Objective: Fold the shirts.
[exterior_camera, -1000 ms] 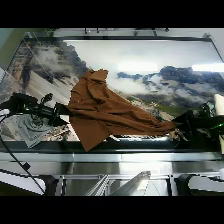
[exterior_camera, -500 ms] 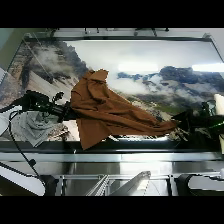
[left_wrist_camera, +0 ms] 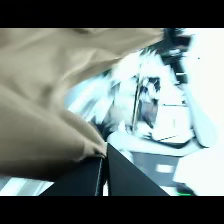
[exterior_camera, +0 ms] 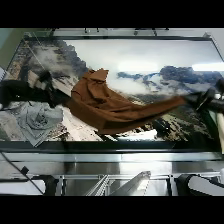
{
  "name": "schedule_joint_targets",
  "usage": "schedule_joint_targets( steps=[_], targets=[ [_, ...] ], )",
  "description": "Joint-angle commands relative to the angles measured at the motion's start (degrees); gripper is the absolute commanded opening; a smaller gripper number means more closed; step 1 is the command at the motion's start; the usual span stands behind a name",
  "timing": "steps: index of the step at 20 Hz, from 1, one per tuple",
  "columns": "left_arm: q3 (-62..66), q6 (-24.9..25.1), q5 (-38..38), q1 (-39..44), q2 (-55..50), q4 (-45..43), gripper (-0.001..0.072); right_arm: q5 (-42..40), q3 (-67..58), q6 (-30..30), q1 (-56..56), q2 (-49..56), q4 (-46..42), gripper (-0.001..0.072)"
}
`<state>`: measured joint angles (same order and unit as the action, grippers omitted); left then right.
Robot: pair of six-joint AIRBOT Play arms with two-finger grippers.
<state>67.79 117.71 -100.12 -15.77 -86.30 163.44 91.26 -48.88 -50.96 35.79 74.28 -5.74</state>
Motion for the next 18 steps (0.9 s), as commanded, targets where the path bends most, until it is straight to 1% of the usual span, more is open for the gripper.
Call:
schedule_joint_targets(
  steps=[1,3,5,7,9,11,13,14,15,18],
  targets=[
    [11.69,1.33,-4.83,-2.93,20.24,8.31,0.0019,4.31,-10.88,2.62,1.01,-13.53,25.27,0.0017],
    [24.74,0.83,-2.34,-7.21,30.18,8.33,0.002,1.09,-18.93,2.6,3.58,-21.77,31.26,0.0016],
    [38.07,0.72,2.6,-14.43,37.11,8.33,0.002,-1.57,-26.53,2.58,8.26,-28.87,31.93,0.0017],
    [48.39,0.74,7.8,-21.75,41.07,7.56,0.0021,-4.22,-32.44,2.78,12.41,-34.56,31.87,0.0016],
    [53.13,0.76,11.78,-25.0,42.38,6.49,0.0021,-6.95,-36.85,2.8,12.52,-36.89,31.01,0.0016],
    [53.11,0.63,11.87,-24.04,40.44,5.14,0.0021,-9.7,-40.15,2.54,12.04,-36.59,26.18,0.0016],
    [48.3,0.26,12.0,-20.94,36.11,3.8,0.0021,-14.43,-40.81,2.54,11.89,-35.32,16.92,0.0016],
    [45.79,0.28,11.93,-19.91,33.09,3.56,0.0021,-16.57,-40.68,1.73,11.82,-34.16,10.75,0.0016],
    [43.43,0.24,11.56,-18.62,28.96,3.61,0.0021,-17.42,-40.26,0.07,11.63,-32.59,6.19,0.0016],
    [39.6,0.39,9.92,-10.19,13.31,2.1,0.0021,-17.55,-34.27,0.17,3.8,-24.57,0.35,0.0016]
  ],
)
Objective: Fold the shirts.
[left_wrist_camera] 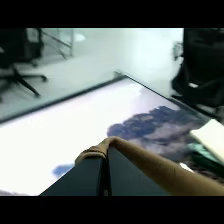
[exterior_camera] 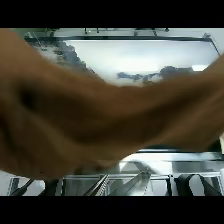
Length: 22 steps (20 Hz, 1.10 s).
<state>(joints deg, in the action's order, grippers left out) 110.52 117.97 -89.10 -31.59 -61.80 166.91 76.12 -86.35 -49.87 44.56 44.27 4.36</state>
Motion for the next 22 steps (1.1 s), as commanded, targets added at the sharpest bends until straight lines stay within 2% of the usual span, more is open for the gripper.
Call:
schedule_joint_targets(
  steps=[1,4,6,8,10,13,15,19,22],
  targets=[
    [-3.06,0.13,-2.75,7.98,-16.33,-2.05,0.002,-2.75,6.62,-0.94,-9.73,8.94,-13.99,0.0015],
    [-3.04,0.26,-3.45,14.62,-31.5,-2.91,0.0014,-10.47,15.8,-0.94,-20.06,20.02,-23.89,0.0016],
    [-3.06,0.48,-3.41,17.03,-40.52,-4.13,0.0014,-17.11,19.15,-0.9,-23.47,29.33,-26.21,0.0015],
    [-3.04,0.52,-2.34,17.92,-47.74,-5.4,0.0014,-21.05,19.28,0.11,-24.7,39.41,-24.85,0.0015],
    [-1.66,0.5,-0.96,17.77,-53.7,-5.42,0.0014,-23.45,19.17,3.87,-24.61,47.67,-18.82,0.0015],
    [3.74,-2.56,-1.27,16.94,-60.41,-5.46,0.0013,-23.96,19.17,9.07,-23.12,55.45,-8.87,0.0015],
    [7.54,-4.35,-2.58,16.92,-63.47,-5.64,0.0012,-22.77,19.19,10.54,-21.92,57.57,-6.51,0.0015],
    [4.79,-6.16,-2.86,16.57,-63.8,-16.26,0.0012,-19.23,19.26,10.88,-19.19,57.64,-9.46,0.0014],
    [1.99,-6.29,-7.08,15.02,-63.76,-17.22,0.0012,-15.41,19.5,9.55,-18.08,57.66,-17.11,0.0014]
  ],
)
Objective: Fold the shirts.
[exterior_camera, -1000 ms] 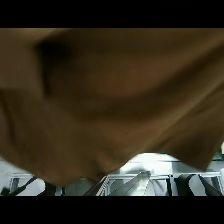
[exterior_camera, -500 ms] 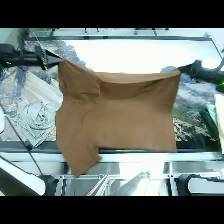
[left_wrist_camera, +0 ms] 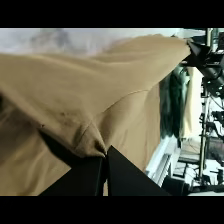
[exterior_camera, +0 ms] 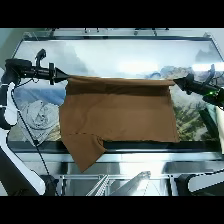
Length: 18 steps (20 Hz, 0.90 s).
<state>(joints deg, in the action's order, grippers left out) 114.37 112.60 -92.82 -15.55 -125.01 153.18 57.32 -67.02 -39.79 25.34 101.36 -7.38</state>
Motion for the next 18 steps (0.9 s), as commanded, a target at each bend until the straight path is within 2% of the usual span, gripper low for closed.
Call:
schedule_joint_targets(
  steps=[1,4,11,12,13,14,15,16,18],
  targets=[
    [-2.91,-1.4,-5.14,-1.64,-0.46,-3.61,0.0012,4.17,0.46,-1.46,1.11,0.57,-8.72,0.0015],
    [-6.99,-4.31,-8.92,-2.08,-0.35,-3.58,0.0012,4.66,3.34,-2.19,0.98,0.57,-11.52,0.0014],
    [-14.43,-3.78,-10.08,-0.72,0.79,-3.52,0.0008,5.22,6.05,-2.01,0.98,0.11,-12.37,0.0017],
    [-14.4,-4.22,-11.37,-0.7,0.79,-3.3,0.0016,6.27,6.05,-2.01,1.03,-0.46,-12.39,0.0064],
    [-14.4,-5.01,-12.72,-0.66,0.81,-3.08,0.0071,7.28,6.05,-2.03,1.38,-1.4,-12.59,0.0258],
    [-14.45,-6.19,-12.68,-0.66,1.03,-3.34,0.0342,8.59,6.03,-2.27,2.1,-2.56,-12.96,0.0329],
    [-14.47,-7.41,-12.68,-0.68,1.36,-3.41,0.0587,9.42,6.05,-4.0,3.26,-4.2,-14.53,0.0341],
    [-14.49,-8.9,-12.72,-0.98,1.95,-3.72,0.0713,10.01,6.05,-6.91,4.61,-6.05,-17.51,0.0341],
    [-16.35,-8.85,-12.68,-1.44,5.14,-3.69,0.0716,12.61,6.08,-11.85,7.15,-9.73,-24.81,0.0341]
  ],
)
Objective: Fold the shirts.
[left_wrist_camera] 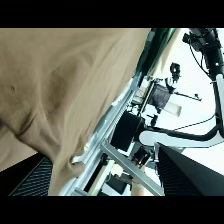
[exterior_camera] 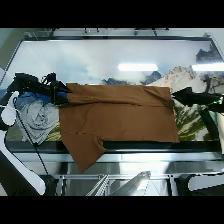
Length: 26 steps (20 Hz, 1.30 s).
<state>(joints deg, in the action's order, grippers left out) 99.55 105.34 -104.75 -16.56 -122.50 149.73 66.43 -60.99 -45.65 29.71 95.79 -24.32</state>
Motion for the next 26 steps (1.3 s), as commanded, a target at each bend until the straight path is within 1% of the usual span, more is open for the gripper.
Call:
schedule_joint_targets(
  steps=[1,4,6,7,8,9,11,13,15,18,20,23,26],
  targets=[
    [-4.13,-0.13,-0.76,-0.96,5.35,-0.24,0.0716,5.05,0.42,-8.85,3.85,-6.27,-12.52,0.0341],
    [-17.51,5.79,-0.59,-3.37,16.13,-1.07,0.07,7.39,6.16,-16.98,4.74,-13.51,-24.33,0.034],
    [-28.65,7.85,0.94,-5.81,23.82,-5.88,0.07,7.34,13.0,-21.59,4.72,-18.45,-29.07,0.0342],
    [-34.64,8.57,2.71,-7.48,27.71,-9.09,0.07,7.23,16.17,-22.84,4.72,-20.02,-29.88,0.0401],
    [-40.06,8.92,4.48,-9.07,31.06,-11.65,0.07,6.69,19.19,-23.89,4.72,-20.87,-30.14,0.0494],
    [-44.61,9.09,6.1,-10.73,33.64,-13.27,0.07,5.9,21.53,-23.96,4.63,-20.87,-30.12,0.0501],
    [-53.05,9.07,9.84,-14.25,38.34,-13.38,0.07,3.5,25.2,-23.89,4.59,-19.91,-30.16,0.0499],
    [-59.14,9.14,14.29,-16.61,42.64,-13.97,0.07,0.42,27.23,-22.82,4.26,-18.18,-30.14,0.0498],
    [-63.98,9.09,16.55,-17.99,46.12,-15.74,0.07,0.02,28.33,-20.39,3.19,-15.87,-28.55,0.0496],
    [-69.26,8.87,20.13,-18.47,49.55,-19.69,0.07,-0.02,29.05,-15.58,-1.2,-13.2,-22.82,0.0495],
    [-72.08,8.35,21.59,-18.45,50.62,-21.14,0.0699,-0.5,29.03,-14.78,-3.8,-13.0,-22.12,0.0495],
    [-74.88,6.95,22.67,-18.4,50.84,-21.27,0.0699,-0.46,29.03,-14.71,-4.57,-13.05,-21.92,0.0495],
    [-77.13,5.55,27.52,-17.64,50.84,-20.57,0.0698,-0.44,29.03,-14.71,-4.57,-13.05,-21.4,0.0495]
  ],
)
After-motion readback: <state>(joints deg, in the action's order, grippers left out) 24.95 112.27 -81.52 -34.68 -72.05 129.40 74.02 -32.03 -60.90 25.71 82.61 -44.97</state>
